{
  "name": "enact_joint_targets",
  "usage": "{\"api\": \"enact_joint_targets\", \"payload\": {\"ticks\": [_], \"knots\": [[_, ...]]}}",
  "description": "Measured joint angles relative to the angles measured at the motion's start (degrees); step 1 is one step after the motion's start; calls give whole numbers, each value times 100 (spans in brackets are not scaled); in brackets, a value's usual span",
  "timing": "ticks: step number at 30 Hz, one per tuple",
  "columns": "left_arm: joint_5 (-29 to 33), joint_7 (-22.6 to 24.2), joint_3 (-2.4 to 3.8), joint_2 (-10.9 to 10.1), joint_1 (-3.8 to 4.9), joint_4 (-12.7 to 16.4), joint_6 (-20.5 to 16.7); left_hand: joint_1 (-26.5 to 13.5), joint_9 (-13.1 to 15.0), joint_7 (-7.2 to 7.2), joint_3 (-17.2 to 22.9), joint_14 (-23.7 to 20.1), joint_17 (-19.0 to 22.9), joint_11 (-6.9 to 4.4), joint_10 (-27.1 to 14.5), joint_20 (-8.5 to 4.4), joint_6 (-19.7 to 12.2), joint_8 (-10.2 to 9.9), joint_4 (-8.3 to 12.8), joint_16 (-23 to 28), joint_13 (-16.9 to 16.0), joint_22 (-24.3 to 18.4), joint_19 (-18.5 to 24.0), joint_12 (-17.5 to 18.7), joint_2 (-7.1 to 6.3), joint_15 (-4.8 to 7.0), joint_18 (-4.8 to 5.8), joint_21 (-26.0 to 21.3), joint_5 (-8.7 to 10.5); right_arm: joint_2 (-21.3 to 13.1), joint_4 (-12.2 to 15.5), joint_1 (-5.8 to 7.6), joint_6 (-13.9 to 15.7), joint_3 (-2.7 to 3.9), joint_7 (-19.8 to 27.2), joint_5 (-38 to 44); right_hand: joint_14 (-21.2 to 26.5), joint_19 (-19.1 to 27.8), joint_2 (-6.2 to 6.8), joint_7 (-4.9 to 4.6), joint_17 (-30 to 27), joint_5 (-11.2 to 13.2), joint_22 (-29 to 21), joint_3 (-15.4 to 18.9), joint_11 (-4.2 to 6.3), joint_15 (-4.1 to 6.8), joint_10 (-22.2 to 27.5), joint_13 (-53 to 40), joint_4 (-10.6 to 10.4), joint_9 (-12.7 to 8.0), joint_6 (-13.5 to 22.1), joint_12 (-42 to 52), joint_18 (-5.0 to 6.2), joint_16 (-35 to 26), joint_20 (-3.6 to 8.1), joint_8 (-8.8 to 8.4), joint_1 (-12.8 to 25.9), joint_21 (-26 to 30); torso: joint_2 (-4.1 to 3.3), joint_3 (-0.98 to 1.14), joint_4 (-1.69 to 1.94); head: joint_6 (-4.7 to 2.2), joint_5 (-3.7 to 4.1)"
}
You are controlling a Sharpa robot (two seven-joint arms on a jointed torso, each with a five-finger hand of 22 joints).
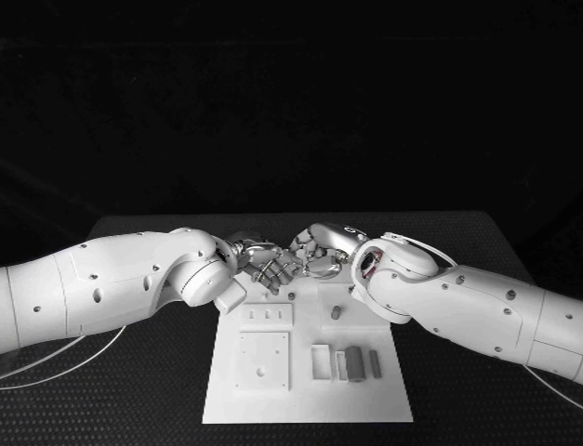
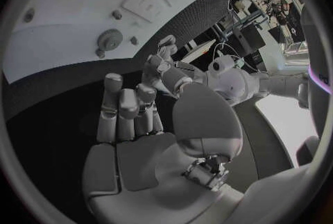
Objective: Assemble the parts on the task board
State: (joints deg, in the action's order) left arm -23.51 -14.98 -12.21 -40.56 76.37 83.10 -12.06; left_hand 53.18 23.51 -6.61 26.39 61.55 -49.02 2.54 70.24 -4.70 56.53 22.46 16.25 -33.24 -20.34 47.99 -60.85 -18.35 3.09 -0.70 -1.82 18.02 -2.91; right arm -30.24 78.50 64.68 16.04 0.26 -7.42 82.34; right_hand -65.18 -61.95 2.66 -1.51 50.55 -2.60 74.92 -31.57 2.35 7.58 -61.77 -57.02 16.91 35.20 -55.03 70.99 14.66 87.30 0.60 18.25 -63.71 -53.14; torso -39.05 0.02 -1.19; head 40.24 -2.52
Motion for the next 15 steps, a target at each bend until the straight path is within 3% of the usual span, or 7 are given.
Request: {"api": "enact_joint_targets", "payload": {"ticks": [7, 15], "knots": [[3, -3, 0, -9, -1, 4, -16, 45, 2, 9, 68, 29, -20, -21, 41, -10, 49, 11, 3, -42, -24, 38, -11, -26, 44, 29, -40, 1, 9, 29, -67, 1, -23, 1, 0, 0, -21, 0, 26, -2, 0, 0, 0, -9, -9, 18, -9, 0, -9, -8, -46, 0, 0, 0, 0, 0, 59, 0, 0, -1, -3, 4, 7], [6, 3, 1, -19, -1, 7, -9, 137, 6, 38, 340, 59, -82, -54, 115, -29, 119, 44, -72, -118, -78, 120, -31, -27, -2, 59, -43, 23, 9, 39, -102, 0, -29, 0, 22, 0, -23, -13, 19, 8, 0, 17, -1, -9, 3, 16, -22, 0, -9, -15, -80, 0, 0, 0, -13, -12, 66, 0, -1, -1, -2, 9, 34]]}}
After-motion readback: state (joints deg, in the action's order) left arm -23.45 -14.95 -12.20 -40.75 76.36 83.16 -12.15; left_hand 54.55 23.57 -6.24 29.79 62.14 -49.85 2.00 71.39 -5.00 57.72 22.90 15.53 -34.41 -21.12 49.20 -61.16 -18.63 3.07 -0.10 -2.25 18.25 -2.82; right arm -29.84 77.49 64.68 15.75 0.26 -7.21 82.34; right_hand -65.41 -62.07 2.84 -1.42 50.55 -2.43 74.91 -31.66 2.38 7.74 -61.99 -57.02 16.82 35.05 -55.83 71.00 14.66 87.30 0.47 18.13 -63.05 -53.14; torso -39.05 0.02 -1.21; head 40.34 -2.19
